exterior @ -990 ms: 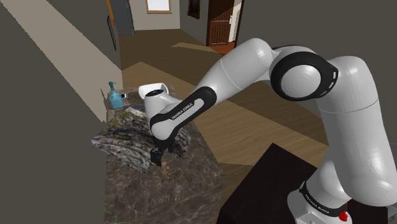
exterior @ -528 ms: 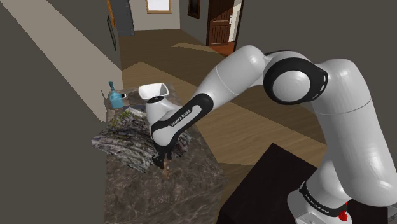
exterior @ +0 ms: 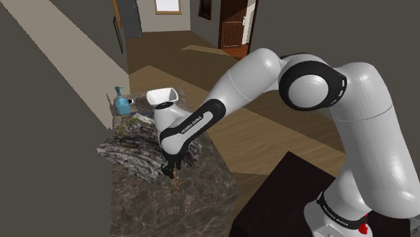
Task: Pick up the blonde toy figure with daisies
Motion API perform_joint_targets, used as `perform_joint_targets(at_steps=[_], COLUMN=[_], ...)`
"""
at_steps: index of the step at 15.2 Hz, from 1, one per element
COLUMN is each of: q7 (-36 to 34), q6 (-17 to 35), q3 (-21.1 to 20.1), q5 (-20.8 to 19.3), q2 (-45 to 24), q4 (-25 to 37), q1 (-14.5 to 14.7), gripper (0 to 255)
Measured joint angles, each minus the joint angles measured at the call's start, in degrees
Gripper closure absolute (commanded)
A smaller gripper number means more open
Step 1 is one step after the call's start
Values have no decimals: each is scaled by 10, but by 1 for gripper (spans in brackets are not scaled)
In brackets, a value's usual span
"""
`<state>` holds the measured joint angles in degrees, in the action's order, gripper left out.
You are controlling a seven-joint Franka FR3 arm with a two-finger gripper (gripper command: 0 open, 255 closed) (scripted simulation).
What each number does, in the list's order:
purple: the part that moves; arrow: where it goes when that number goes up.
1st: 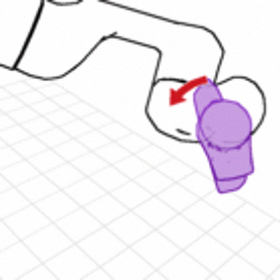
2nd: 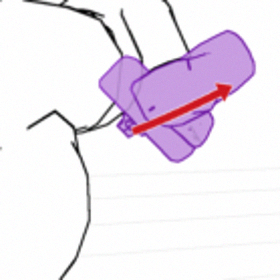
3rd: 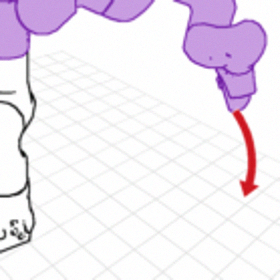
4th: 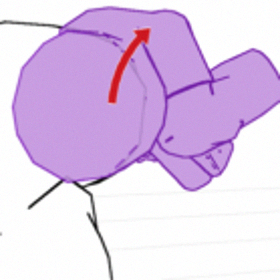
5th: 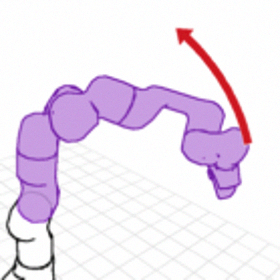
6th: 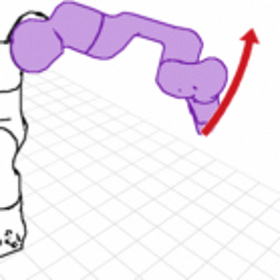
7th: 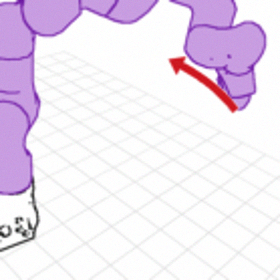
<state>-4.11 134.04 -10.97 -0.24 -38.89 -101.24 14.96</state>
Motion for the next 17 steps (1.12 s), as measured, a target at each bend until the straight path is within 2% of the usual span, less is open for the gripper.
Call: perform_joint_targets(at_steps=[17], q7=[-1], q6=[-78], q3=[-8], q5=[10], q2=[74], q4=[3], q1=[-8], gripper=[255])
